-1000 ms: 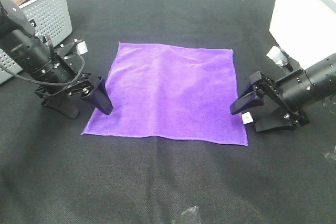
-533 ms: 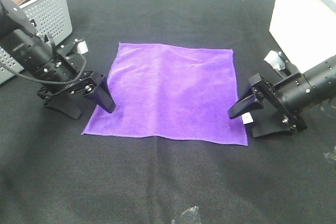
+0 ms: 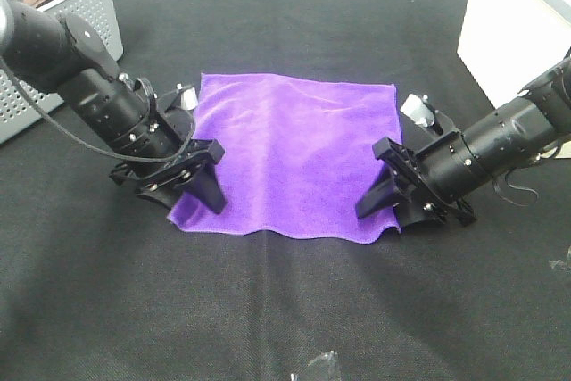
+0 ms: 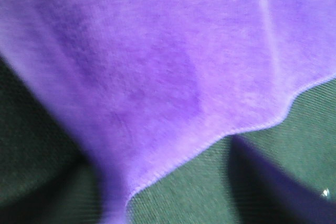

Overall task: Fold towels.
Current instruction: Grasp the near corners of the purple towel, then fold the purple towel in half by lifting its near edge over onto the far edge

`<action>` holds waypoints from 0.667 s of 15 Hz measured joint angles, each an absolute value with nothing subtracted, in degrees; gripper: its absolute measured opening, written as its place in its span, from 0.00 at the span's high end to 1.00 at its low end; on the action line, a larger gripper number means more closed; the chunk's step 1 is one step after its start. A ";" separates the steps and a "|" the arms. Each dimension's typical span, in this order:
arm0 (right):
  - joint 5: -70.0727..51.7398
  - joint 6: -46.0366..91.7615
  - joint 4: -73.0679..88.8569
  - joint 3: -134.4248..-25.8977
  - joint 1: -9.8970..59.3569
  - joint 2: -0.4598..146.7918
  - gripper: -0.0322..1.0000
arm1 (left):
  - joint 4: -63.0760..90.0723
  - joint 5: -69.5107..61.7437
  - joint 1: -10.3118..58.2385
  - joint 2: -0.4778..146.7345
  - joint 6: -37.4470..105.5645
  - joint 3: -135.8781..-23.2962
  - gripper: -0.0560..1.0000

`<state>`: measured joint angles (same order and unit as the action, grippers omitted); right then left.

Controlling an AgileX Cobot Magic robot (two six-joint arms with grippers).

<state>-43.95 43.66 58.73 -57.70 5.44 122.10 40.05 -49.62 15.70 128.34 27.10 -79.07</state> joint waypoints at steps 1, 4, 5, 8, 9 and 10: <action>-43.49 43.66 58.73 -57.70 5.44 122.33 0.65 | 40.05 -49.10 15.76 128.57 26.99 -79.07 0.68; -42.40 43.66 58.16 -57.70 5.56 122.73 0.95 | 39.82 -48.64 15.81 129.03 26.93 -79.01 0.94; -42.34 43.66 57.75 -57.70 5.67 122.61 0.97 | 39.53 -48.76 15.87 129.03 26.93 -79.01 0.95; -41.83 43.66 56.44 -57.52 5.90 121.24 0.97 | 38.79 -49.22 16.10 128.86 26.30 -79.01 0.95; -42.17 43.20 55.06 -57.41 5.90 120.61 0.97 | 37.87 -49.62 16.27 128.29 25.73 -78.90 0.95; -42.57 42.23 53.34 -57.01 5.90 119.69 0.97 | 36.44 -50.42 16.44 127.31 25.44 -77.92 0.95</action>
<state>-42.57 42.23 53.34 -57.01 5.90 119.69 36.44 -50.42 16.44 127.31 25.44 -77.92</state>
